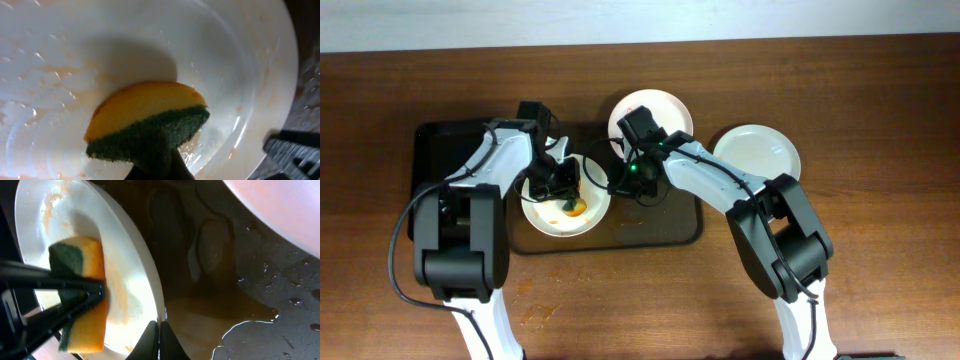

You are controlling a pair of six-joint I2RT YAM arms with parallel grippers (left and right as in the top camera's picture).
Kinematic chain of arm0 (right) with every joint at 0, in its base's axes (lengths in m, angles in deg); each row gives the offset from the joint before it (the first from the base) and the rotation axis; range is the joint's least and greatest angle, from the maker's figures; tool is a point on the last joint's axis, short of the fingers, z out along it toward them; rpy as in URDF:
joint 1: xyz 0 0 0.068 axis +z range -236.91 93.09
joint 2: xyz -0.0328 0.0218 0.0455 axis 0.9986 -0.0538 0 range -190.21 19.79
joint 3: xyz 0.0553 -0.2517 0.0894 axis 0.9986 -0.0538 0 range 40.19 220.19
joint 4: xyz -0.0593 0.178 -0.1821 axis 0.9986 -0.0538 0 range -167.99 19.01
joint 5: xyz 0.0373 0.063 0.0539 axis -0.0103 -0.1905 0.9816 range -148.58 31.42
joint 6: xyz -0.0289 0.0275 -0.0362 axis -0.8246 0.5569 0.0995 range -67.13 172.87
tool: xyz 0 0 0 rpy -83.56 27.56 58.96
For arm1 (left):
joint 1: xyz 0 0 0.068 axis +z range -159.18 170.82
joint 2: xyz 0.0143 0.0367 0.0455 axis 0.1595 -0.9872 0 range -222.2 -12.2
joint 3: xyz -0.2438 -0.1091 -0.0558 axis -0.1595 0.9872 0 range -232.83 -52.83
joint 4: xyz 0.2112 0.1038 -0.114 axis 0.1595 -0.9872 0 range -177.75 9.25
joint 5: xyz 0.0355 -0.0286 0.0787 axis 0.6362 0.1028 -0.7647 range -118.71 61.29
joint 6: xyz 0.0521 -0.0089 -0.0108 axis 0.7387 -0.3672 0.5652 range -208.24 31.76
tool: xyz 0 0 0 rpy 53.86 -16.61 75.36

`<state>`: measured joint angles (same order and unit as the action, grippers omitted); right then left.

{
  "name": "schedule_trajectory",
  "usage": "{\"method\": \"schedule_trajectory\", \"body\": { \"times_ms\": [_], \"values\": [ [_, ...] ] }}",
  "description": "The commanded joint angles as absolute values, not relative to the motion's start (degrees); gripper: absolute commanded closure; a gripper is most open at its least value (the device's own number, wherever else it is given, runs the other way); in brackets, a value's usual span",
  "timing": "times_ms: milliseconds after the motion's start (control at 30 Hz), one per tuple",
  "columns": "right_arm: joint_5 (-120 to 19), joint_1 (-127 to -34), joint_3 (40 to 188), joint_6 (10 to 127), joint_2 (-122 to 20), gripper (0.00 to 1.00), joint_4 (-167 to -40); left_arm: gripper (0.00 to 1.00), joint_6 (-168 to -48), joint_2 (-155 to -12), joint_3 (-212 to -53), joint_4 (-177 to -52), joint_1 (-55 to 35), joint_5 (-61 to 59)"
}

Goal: Clean dirty plates on tray and stack at the side
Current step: 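Lift the sponge up off the plate with the left gripper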

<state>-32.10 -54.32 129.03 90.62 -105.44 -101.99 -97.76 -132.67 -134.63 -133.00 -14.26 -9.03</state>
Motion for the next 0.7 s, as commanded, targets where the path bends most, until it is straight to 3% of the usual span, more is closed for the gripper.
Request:
{"method": "schedule_trajectory", "body": {
  "times_ms": [0,33,167,233,467,533,667],
  "values": [
    [-33.8,-54.64,129.03,90.38,-106.07,0.96,-102.41,1.0,-101.1,-139.57,-137.78,-133.22,-11.9,-14.51],
    [-33.96,-54.64,129.03,90.38,-106.07,0.95,-102.41,1.0,-101.08,-139.57,-140.42,-134.26,-11.57,-14.56],
    [-34.81,-54.64,129.03,90.41,-106.09,0.64,-102.3,1.0,-100.77,-139.57,-155.06,-141.0,-11.24,-14.56],
    [-34.92,-54.64,129.03,90.43,-106.18,0.55,-101.36,1.0,-100.14,-139.57,-161.34,-143.99,-11.24,-14.56],
    [-35.29,-54.05,129.03,92.09,-107.49,0.53,-95.43,1.0,-100.12,-139.57,-173.53,-148.93,-11.24,-14.86],
    [-36.95,-53.27,129.03,94.52,-108.06,0.64,-94.87,1.0,-100.14,-139.6,-173.51,-149.02,-11.24,-16.81],
    [-38.72,-52.39,129.03,96.33,-108.3,0.73,-94.54,1.0,-100.14,-139.6,-173.51,-149.43,-11.24,-21.22]
  ]
}}
